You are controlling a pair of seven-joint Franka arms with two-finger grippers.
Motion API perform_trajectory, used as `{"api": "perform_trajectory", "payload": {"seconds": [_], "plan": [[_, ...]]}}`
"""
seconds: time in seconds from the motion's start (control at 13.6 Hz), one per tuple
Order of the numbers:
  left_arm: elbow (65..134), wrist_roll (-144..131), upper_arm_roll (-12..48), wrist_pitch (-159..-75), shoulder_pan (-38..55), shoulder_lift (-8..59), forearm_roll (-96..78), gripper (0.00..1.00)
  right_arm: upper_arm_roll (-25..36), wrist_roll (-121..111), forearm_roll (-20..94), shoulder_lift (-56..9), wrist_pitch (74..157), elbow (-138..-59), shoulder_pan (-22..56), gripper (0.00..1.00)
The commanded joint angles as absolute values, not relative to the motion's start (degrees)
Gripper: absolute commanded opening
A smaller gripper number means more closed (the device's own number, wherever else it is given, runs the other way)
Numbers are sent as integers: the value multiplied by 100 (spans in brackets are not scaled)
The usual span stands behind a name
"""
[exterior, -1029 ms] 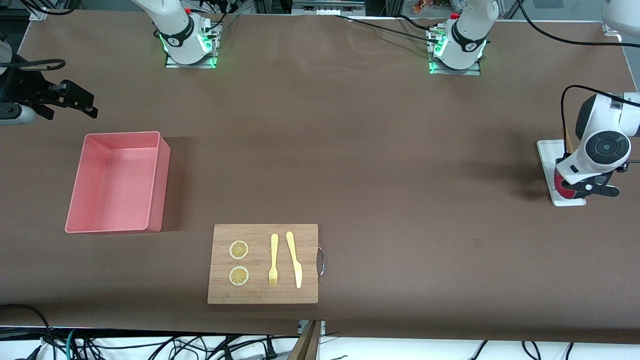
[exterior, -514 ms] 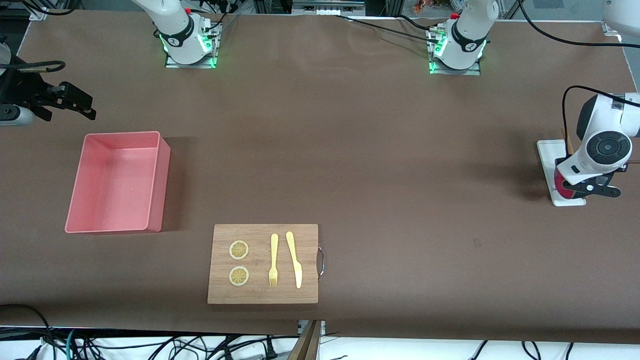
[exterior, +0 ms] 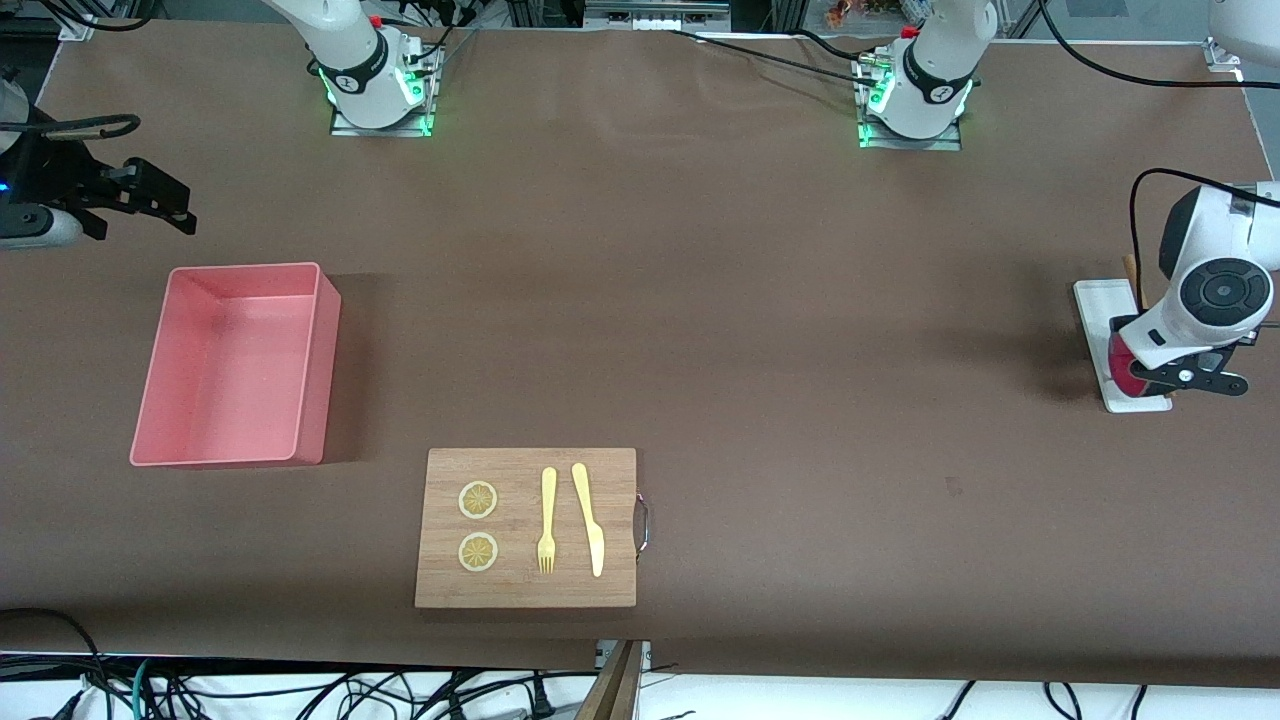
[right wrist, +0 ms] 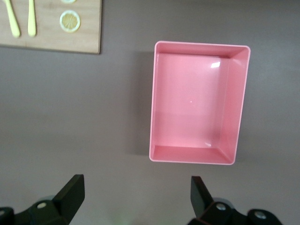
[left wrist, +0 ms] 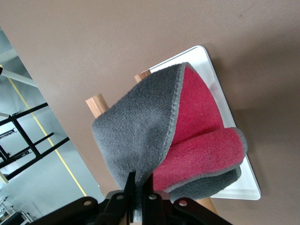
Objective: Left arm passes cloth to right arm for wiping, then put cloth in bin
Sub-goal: 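Lift the cloth off the rods with the left gripper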
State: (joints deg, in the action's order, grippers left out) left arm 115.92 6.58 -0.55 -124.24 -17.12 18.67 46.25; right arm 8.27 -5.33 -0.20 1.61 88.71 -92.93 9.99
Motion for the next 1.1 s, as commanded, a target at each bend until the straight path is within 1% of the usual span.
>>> {"api": "perform_trajectory", "payload": {"seconds": [0.0, 0.15, 0.29, 0.44, 0.51, 0.73, 0.81, 0.96, 1.03], "plan": [[11514, 1063, 9, -12208, -1740, 1732, 4369, 0, 914, -896, -88, 185, 8701, -9141, 993, 100], [11514, 1072, 17, -12199, -1732, 1662, 4342, 0, 897, -993, -70, 176, 8666, -9114, 993, 100], [11514, 1090, 52, -12199, -1697, 1425, 4202, 0, 888, -1020, -62, 176, 8666, -9088, 993, 100], [11479, 1265, 202, -12095, -1696, 1170, 3694, 0, 888, -1072, -35, 184, 8666, -9062, 1002, 100], [11278, 1300, 324, -11772, -1679, 1099, 3343, 0, 862, -1072, -26, 193, 8614, -9044, 1002, 100], [10225, 1284, 1087, -10007, -1679, 1142, 2394, 0, 853, -1063, -26, 324, 8420, -9035, 1002, 100], [9908, 1248, 1281, -9619, -1670, 1169, 2104, 0, 870, -1133, 0, 325, 8359, -9035, 1002, 100], [9581, 951, 1546, -9221, -1661, 1187, 1532, 0, 896, -1737, 358, 325, 8350, -9044, 1002, 100], [9545, 827, 1634, -9107, -1661, 1187, 1242, 0, 905, -2036, 473, 290, 8376, -9053, 993, 100]]}}
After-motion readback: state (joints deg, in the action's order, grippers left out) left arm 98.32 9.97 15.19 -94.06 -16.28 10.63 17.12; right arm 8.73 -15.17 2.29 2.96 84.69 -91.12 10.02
